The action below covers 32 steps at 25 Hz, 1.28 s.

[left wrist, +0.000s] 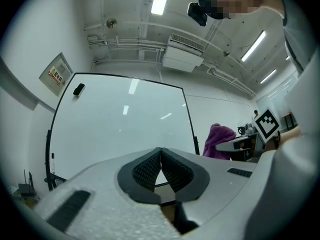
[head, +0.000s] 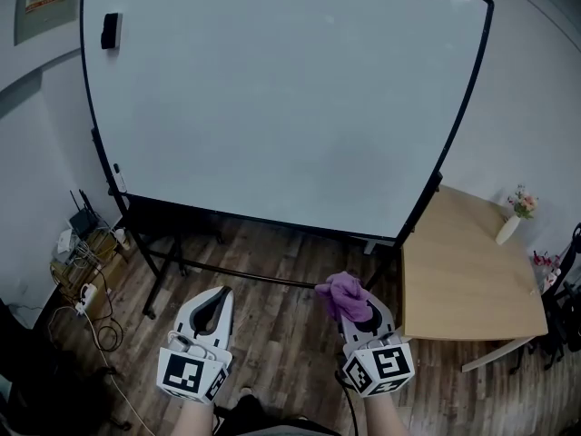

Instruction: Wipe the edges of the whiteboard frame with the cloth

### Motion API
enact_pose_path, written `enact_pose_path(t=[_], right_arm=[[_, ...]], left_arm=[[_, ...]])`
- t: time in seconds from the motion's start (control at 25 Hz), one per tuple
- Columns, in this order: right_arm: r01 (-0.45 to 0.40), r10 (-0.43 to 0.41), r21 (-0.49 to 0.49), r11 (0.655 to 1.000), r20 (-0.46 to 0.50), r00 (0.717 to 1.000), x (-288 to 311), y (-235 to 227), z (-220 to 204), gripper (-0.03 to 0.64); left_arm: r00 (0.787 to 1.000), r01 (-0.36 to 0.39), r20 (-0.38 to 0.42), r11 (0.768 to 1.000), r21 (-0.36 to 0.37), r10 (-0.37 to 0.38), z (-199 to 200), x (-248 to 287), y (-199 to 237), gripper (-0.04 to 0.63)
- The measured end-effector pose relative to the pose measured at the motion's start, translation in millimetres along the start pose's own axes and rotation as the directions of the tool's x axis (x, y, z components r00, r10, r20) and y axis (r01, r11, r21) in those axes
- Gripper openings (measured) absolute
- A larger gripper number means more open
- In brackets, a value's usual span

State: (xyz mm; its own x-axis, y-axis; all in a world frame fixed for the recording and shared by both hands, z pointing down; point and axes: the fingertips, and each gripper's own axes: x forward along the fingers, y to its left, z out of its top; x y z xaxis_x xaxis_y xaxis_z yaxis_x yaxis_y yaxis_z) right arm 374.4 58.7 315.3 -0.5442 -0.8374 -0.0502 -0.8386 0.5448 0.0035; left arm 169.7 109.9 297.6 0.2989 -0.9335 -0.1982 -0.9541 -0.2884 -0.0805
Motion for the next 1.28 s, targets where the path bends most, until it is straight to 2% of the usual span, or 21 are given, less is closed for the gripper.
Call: enact_pose_path(t=[0.68,1.28], right_arm=[[-0.092,0.092,-0.009,0.996,0.008,0.996,-36.6,12.1,-0.8,0.089],[-0.101,0.101,-0.003,0.995,0.019,0.995,-55.3,14.2,1.9,0.089]], left_arm=[[0.999,-0.047,-0.011,0.999,0.012,0.048,4.9,-34.6,-34.2,0.017],[0.998,-0.057,-0.010,0.998,0.011,0.058,10.3,-45.6,-46.4,0.017]])
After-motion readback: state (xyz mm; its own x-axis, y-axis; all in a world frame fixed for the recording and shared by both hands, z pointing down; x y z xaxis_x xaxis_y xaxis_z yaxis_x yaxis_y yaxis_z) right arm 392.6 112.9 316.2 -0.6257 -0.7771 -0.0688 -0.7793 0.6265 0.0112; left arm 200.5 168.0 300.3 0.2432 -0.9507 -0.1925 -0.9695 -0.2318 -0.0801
